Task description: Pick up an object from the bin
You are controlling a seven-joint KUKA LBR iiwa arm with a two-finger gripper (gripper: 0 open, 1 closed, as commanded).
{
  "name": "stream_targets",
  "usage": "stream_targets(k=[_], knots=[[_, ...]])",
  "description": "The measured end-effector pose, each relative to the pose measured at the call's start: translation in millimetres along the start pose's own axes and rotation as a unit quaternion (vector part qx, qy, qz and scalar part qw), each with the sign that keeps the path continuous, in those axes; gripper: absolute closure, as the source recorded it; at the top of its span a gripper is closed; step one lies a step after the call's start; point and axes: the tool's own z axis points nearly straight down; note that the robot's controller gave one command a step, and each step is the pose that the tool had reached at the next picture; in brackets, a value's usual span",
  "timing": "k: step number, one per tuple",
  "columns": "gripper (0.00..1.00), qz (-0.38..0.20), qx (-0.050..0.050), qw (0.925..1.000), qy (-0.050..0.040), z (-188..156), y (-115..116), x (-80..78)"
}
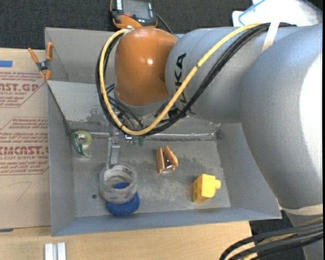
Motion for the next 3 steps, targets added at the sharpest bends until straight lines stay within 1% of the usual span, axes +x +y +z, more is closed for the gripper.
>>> stream_targets(k=[1,2,3], knots=[[0.00,0.000,0.000,1.0000,0.0000,0.0,0.0,0.0],[0.00,-0.013,0.002,0.9999,0.0036,40.8,-39.3,59.6],[0.00,-0.014,-0.001,0.9999,-0.0024,43.2,-29.5,55.4]])
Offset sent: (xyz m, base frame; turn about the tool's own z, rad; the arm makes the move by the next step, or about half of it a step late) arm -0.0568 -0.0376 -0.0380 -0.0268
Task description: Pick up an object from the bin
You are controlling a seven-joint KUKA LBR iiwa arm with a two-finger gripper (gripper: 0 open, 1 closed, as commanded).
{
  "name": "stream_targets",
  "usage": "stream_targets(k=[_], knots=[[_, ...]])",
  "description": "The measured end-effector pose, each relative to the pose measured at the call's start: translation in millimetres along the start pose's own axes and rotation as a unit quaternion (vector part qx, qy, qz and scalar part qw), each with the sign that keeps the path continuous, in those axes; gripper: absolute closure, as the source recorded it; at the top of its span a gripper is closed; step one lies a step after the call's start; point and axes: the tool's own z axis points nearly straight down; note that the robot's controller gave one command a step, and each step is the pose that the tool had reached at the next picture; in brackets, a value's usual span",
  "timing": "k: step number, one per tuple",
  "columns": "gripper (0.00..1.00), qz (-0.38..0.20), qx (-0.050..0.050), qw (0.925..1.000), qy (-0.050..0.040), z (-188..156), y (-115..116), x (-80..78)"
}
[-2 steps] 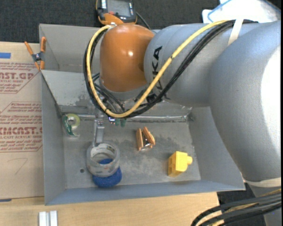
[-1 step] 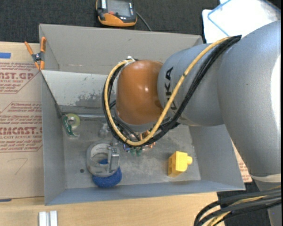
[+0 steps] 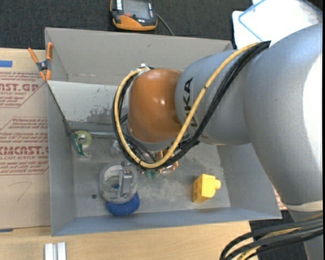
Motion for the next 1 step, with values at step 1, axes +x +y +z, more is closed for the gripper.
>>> stream_targets(k=[1], knots=[[0.00,-0.070,-0.005,0.9975,0.0019,55.2,-16.3,-31.0]])
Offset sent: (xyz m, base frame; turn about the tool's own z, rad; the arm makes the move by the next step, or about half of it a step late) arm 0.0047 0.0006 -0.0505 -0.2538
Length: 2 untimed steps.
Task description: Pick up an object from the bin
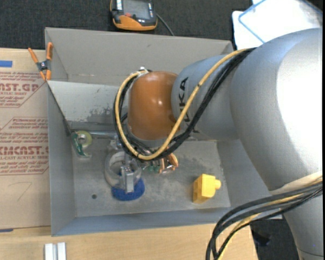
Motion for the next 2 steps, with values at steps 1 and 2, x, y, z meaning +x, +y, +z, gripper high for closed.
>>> stream_targets(k=[1,2], knots=[[0.00,-0.056,0.003,0.9983,-0.0121,-9.3,21.4,19.2],[0.00,-0.008,-0.002,0.9999,-0.0058,-7.6,-10.7,5.2]])
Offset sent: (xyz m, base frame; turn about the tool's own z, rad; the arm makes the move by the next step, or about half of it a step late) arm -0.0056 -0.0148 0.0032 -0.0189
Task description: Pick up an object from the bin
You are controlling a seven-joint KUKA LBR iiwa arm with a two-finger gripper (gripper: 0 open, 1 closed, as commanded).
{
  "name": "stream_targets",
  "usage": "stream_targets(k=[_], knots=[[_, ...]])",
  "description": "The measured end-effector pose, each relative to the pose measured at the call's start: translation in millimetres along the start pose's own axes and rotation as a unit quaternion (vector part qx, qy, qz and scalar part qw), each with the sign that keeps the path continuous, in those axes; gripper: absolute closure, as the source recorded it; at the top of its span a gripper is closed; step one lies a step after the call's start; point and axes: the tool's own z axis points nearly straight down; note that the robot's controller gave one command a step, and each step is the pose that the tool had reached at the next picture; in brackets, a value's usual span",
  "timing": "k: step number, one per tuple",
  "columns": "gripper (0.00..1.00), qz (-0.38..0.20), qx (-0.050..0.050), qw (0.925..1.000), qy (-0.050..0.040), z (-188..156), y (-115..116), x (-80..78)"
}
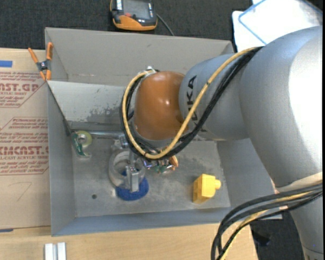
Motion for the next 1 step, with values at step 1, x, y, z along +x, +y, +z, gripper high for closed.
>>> stream_targets(k=[1], knots=[[0.00,-0.024,-0.001,0.9995,-0.0214,12.4,8.0,15.8]])
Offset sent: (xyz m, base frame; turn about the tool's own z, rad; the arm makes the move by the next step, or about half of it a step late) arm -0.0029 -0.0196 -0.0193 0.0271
